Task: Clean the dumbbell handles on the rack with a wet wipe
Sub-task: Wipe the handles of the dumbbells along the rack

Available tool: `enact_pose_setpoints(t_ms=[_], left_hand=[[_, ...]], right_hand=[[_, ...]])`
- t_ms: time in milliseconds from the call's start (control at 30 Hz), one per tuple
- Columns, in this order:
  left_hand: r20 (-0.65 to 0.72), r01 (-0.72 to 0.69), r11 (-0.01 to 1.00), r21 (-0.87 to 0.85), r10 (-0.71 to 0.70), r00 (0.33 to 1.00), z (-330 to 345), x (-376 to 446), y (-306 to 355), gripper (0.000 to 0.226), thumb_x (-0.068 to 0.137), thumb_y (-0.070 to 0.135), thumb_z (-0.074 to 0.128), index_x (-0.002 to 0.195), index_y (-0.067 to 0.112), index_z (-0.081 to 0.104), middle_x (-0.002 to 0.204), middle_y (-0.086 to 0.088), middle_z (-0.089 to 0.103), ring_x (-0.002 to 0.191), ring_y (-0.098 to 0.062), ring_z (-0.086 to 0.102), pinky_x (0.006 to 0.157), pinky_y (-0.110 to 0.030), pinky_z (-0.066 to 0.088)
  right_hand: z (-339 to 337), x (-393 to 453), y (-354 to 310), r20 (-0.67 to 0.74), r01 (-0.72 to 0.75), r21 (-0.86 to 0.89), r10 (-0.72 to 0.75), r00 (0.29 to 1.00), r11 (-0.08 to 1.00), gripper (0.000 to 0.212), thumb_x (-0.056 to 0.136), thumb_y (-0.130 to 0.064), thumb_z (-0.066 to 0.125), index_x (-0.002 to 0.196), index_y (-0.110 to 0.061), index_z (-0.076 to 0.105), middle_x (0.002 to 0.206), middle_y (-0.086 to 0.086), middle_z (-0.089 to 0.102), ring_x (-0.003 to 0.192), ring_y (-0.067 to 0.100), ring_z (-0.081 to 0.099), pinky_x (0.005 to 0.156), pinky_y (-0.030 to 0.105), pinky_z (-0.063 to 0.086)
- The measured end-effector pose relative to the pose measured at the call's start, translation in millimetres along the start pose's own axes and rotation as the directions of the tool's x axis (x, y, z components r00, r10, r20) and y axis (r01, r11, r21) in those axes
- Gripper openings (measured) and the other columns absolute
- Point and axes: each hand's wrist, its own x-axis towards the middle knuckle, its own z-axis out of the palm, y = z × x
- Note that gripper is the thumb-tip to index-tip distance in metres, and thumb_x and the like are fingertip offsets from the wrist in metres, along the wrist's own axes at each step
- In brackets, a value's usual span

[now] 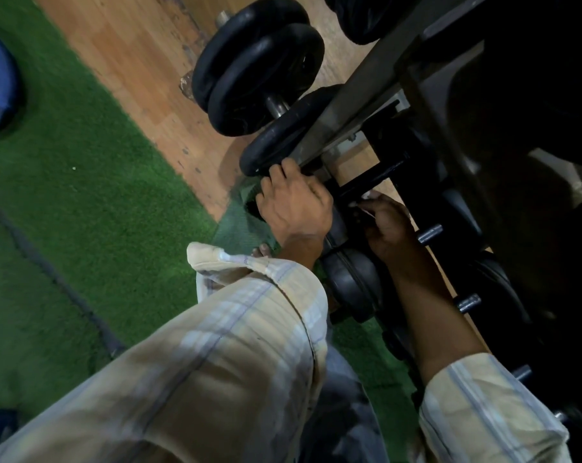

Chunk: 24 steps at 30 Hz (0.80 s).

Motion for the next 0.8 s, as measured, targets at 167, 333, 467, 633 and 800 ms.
enact_pose_setpoints(t_ms=[167, 333, 467, 633, 800], left_hand=[[0.007, -0.004, 1.0, 0.005, 0.004, 1.0, 0, 0, -1, 0.039, 0.083, 0.034, 0.034, 0.101, 0.014, 0.062, 0.1, -0.009, 0.063, 0.092, -0.033, 0.058, 0.075, -0.043, 0.041], [0.009, -0.003, 1.0, -0.011, 0.003, 1.0, 2, 1, -2, 0.036, 0.082, 0.034, 0.035, 0.097, 0.012, 0.06, 0.098, -0.011, 0.061, 0.089, -0.035, 0.058, 0.074, -0.045, 0.042], [0.007, 0.002, 1.0, -0.005, -0.002, 1.0, 3, 1, -1, 0.034, 0.082, 0.033, 0.038, 0.097, 0.012, 0.06, 0.098, -0.011, 0.061, 0.09, -0.035, 0.058, 0.074, -0.045, 0.042], [0.017, -0.001, 1.0, -0.004, 0.001, 1.0, 3, 2, -1, 0.035, 0.083, 0.034, 0.036, 0.098, 0.012, 0.059, 0.1, -0.011, 0.061, 0.091, -0.035, 0.058, 0.076, -0.046, 0.043], [0.014, -0.011, 1.0, -0.001, 0.011, 1.0, 3, 0, -1, 0.036, 0.083, 0.034, 0.037, 0.099, 0.012, 0.06, 0.1, -0.011, 0.061, 0.092, -0.035, 0.058, 0.075, -0.045, 0.043]], right_hand=[[-15, 13, -34, -0.122, 0.071, 0.453, -0.017, 0.992, 0.888, 0.016, 0.097, 0.005, 0.055, 0.102, -0.007, 0.065, 0.076, -0.009, 0.071, 0.062, 0.0, 0.067, 0.058, 0.013, 0.051], [-4, -5, -20, -0.161, 0.054, 0.316, -0.003, 0.987, 0.947, 0.015, 0.095, -0.009, 0.067, 0.082, -0.014, 0.061, 0.068, -0.006, 0.065, 0.066, 0.005, 0.061, 0.061, 0.016, 0.052], [11, -19, 13, -0.223, 0.155, -0.116, -0.178, 0.958, 0.981, 0.013, 0.076, -0.017, 0.087, 0.079, -0.016, 0.074, 0.077, 0.004, 0.076, 0.074, 0.019, 0.072, 0.072, 0.033, 0.06], [20, -7, 9, -0.427, 0.284, -0.189, -0.34, 0.838, 0.94, 0.021, 0.076, -0.031, 0.084, 0.088, -0.017, 0.076, 0.088, 0.006, 0.077, 0.084, 0.023, 0.075, 0.078, 0.033, 0.063], [4, 35, -21, -0.582, 0.338, 0.101, -0.22, 0.783, 0.936, 0.039, 0.086, -0.018, 0.076, 0.11, 0.011, 0.066, 0.106, 0.021, 0.072, 0.095, 0.032, 0.072, 0.054, 0.013, 0.05]])
